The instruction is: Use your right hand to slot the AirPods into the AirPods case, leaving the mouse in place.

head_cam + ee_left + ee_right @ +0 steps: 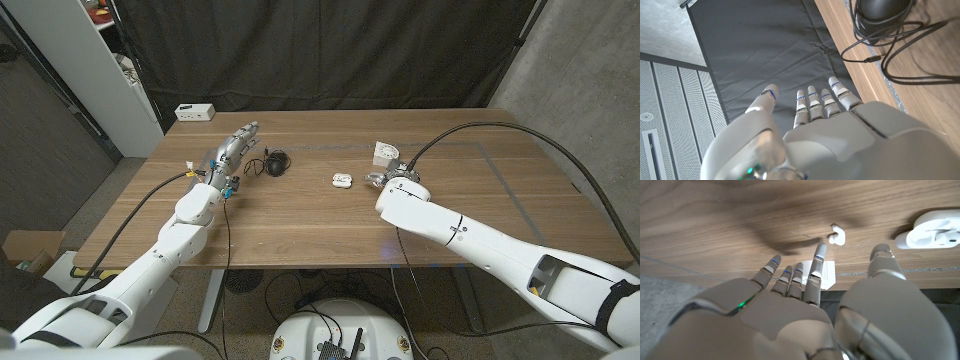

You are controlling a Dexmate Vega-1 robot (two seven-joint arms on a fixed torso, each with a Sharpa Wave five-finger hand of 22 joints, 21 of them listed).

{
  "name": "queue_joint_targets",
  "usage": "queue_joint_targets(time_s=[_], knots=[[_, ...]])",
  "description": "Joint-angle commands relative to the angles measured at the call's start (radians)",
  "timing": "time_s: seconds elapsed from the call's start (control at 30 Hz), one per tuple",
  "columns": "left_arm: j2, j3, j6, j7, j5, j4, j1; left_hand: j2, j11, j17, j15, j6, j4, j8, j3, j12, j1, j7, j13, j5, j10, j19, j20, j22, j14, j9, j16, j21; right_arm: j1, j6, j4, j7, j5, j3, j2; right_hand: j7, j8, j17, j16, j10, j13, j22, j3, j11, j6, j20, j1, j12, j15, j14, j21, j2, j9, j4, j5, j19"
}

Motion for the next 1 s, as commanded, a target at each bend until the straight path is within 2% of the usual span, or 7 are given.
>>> queue_joint_targets(time_s=[0.03,0.27,0.4,0.47,0.57,0.8,1.0], knots=[[-0.003,-0.001,-0.022,-0.031,-0.017,0.037,-0.008,-0.007,-0.001,0.002,-0.002,0.006,-0.004,-0.002,0.000,0.005,0.011,-0.007,0.003,0.007,0.009,-0.005,0.003,0.002,0.003,0.005,0.005,-0.002,-0.007,-0.005,0.070,-0.044,0.001,0.001,0.077,0.001,0.006,0.002,-0.002,-0.012,0.005,0.004,0.013,0.006,-0.003,-0.003,0.032,0.000,-0.003,-0.014,0.002,0.009,0.008,-0.010,0.007,-0.004],[-0.009,0.002,-0.028,-0.051,-0.025,0.065,-0.020,-0.007,-0.001,0.002,-0.002,0.007,-0.007,-0.003,-0.002,0.005,0.012,-0.008,0.004,0.008,0.011,-0.006,0.003,0.002,0.003,0.005,0.005,-0.002,-0.017,0.019,0.149,-0.073,0.008,0.024,0.123,-0.002,0.019,0.002,0.003,-0.014,0.007,0.004,0.035,0.006,0.010,-0.012,0.079,0.005,-0.002,-0.022,0.005,0.032,0.016,-0.023,0.006,-0.002],[-0.010,0.002,-0.026,-0.051,-0.028,0.071,-0.022,-0.007,-0.002,0.002,-0.002,0.007,-0.010,-0.004,-0.003,0.006,0.014,-0.007,0.004,0.009,0.012,-0.005,0.006,0.002,0.004,0.005,0.005,-0.002,-0.034,0.033,0.158,-0.097,0.003,0.035,0.134,-0.007,0.034,0.002,0.008,-0.005,0.008,0.003,0.053,-0.004,0.030,-0.019,0.119,0.011,-0.006,-0.018,0.009,0.050,0.023,-0.031,0.005,0.007],[-0.013,0.003,-0.031,-0.059,-0.030,0.082,-0.027,-0.007,-0.002,0.002,-0.002,0.008,-0.011,-0.004,-0.004,0.006,0.014,-0.006,0.004,0.009,0.013,-0.004,0.007,0.002,0.004,0.005,0.005,-0.002,-0.046,0.042,0.158,-0.112,-0.002,0.039,0.139,-0.012,0.057,0.002,0.014,0.007,0.008,0.003,0.075,-0.013,0.060,-0.026,0.168,0.017,-0.014,-0.007,0.013,0.073,0.032,-0.036,0.005,0.021],[-0.021,0.007,-0.038,-0.069,-0.029,0.101,-0.039,-0.006,-0.001,0.002,-0.002,0.008,-0.012,-0.004,-0.004,0.007,0.015,-0.007,0.005,0.009,0.014,-0.004,0.007,0.002,0.004,0.006,0.005,-0.002,-0.060,0.058,0.162,-0.127,-0.006,0.045,0.142,-0.023,0.086,0.002,0.022,0.032,0.010,0.003,0.094,-0.015,0.094,-0.040,0.227,0.027,-0.027,0.014,0.016,0.088,0.045,-0.041,0.005,0.038],[-0.029,0.015,-0.038,-0.084,-0.029,0.122,-0.057,-0.004,-0.002,0.002,-0.002,0.010,-0.015,-0.004,-0.005,0.007,0.018,-0.006,0.005,0.011,0.013,-0.004,0.007,0.002,0.005,0.006,0.005,-0.001,-0.097,0.112,0.160,-0.155,-0.015,0.061,0.141,-0.049,0.136,0.004,0.036,0.080,0.017,0.004,0.108,-0.044,0.141,-0.053,0.302,0.043,-0.054,0.055,0.018,0.094,0.070,-0.039,0.000,0.064],[-0.028,0.017,-0.023,-0.064,-0.022,0.117,-0.059,-0.003,-0.004,0.002,-0.001,0.015,-0.018,-0.003,-0.006,0.009,0.021,-0.003,0.006,0.012,0.018,-0.002,0.011,0.002,0.007,0.006,0.006,-0.001,-0.134,0.171,0.146,-0.179,-0.028,0.076,0.129,-0.073,0.161,0.007,0.050,0.113,0.023,0.004,0.116,-0.078,0.177,-0.063,0.355,0.052,-0.082,0.096,0.019,0.110,0.067,-0.036,-0.005,0.083]])
